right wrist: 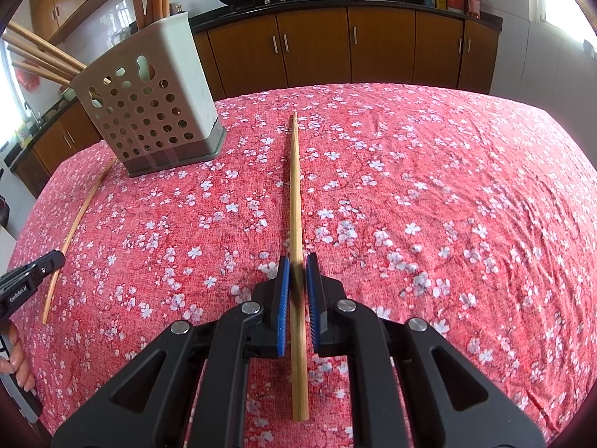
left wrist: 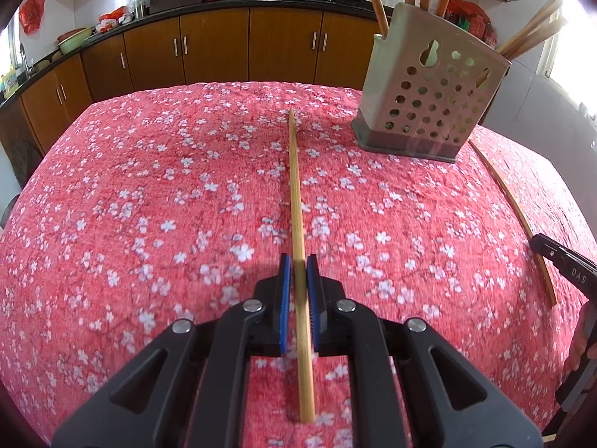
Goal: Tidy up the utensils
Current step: 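Lower the left tool onto a chopstick and close it while the right tool grasps one, then lift the left tool's chopstick over the holder while the right tool carries its own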
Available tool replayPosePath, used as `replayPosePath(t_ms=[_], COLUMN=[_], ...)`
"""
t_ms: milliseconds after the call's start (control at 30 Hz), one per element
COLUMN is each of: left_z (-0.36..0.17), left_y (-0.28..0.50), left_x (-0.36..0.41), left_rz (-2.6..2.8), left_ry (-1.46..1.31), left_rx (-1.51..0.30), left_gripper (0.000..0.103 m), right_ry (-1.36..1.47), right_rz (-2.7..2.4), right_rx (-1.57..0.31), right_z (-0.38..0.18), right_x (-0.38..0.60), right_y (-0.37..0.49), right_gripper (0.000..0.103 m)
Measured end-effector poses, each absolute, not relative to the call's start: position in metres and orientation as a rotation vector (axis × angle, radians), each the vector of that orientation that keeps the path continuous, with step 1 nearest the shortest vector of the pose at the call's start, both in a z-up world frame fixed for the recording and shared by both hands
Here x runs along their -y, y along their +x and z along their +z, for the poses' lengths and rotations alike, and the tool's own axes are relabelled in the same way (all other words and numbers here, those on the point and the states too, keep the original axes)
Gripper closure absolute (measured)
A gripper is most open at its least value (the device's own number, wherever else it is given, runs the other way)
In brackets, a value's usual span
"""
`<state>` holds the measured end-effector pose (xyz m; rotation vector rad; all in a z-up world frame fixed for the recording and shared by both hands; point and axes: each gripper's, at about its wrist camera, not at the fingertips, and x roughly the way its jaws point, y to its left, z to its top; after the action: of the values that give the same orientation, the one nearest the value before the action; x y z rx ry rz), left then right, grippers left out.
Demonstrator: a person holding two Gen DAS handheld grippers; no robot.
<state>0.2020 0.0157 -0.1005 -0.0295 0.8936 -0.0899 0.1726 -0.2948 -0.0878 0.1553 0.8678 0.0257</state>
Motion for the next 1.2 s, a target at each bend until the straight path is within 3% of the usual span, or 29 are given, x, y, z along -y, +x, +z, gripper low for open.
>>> replayPosePath(t_ms=[267,633,1200], left_z=[-0.099,-0.022,0.035], left_y=[0.195,0.167,0.165], left_x=[-0.013,-0.022,-0.023], left_rz=[-0.082,-0.112,-0.168], left_ry=[-0.002,-0.046,-0.062], left_rx=[-0.897,-0.682,-0.53], left_gripper=[0.095,0.095,0.095], right_ry=[0.147,0.162,0.208], right_rz=[0.018,0.018,-0.018], right_rx=[-0.838,-0.604,-0.504], right_z=[-0.082,-0.015,0.008], right_x=[0.297,0.307,0.324], right_y=[0.166,0.136,0.137], right_gripper=[0.095,0.095,0.095])
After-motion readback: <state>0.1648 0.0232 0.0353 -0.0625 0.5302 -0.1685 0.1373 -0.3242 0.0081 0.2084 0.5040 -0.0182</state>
